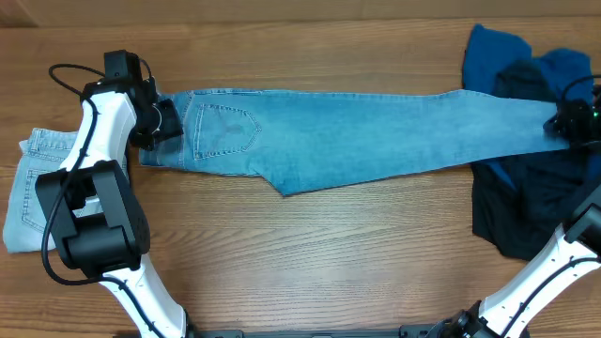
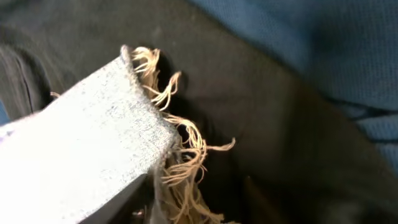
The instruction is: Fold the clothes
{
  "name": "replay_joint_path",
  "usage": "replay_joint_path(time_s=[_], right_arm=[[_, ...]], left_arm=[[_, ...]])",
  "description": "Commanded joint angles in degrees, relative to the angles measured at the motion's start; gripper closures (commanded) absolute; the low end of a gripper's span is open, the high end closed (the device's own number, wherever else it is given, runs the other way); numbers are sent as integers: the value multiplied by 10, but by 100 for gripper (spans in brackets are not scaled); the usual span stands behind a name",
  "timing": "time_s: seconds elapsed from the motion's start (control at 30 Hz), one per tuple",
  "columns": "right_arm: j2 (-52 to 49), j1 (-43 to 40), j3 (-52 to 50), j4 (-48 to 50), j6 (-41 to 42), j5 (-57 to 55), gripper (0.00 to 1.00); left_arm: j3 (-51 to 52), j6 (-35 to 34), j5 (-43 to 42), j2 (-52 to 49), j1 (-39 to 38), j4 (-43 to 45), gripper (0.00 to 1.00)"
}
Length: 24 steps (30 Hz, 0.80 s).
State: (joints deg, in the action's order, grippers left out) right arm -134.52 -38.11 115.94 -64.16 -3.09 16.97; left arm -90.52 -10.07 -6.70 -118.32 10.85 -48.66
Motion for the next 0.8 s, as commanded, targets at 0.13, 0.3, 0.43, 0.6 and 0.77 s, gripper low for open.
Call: replay_joint_path(time_s=[0.13, 0.3, 0.43, 0.6, 0.77], right_arm=[[12, 2, 10, 6, -1, 44, 84], [23, 2, 68, -25, 3, 59, 84], [54, 2, 94, -37, 3, 61, 84], [62, 2, 94, -43, 3, 61, 84], [62, 2, 90, -64, 3, 10, 82]], left_arm=[[-4, 11, -4, 3, -5, -6, 53], [-4, 11, -4, 2, -5, -6, 53], [-4, 13, -4, 3, -5, -6, 53], [-4, 13, -4, 2, -5, -6, 54], [-4, 13, -4, 3, -5, -7, 53]])
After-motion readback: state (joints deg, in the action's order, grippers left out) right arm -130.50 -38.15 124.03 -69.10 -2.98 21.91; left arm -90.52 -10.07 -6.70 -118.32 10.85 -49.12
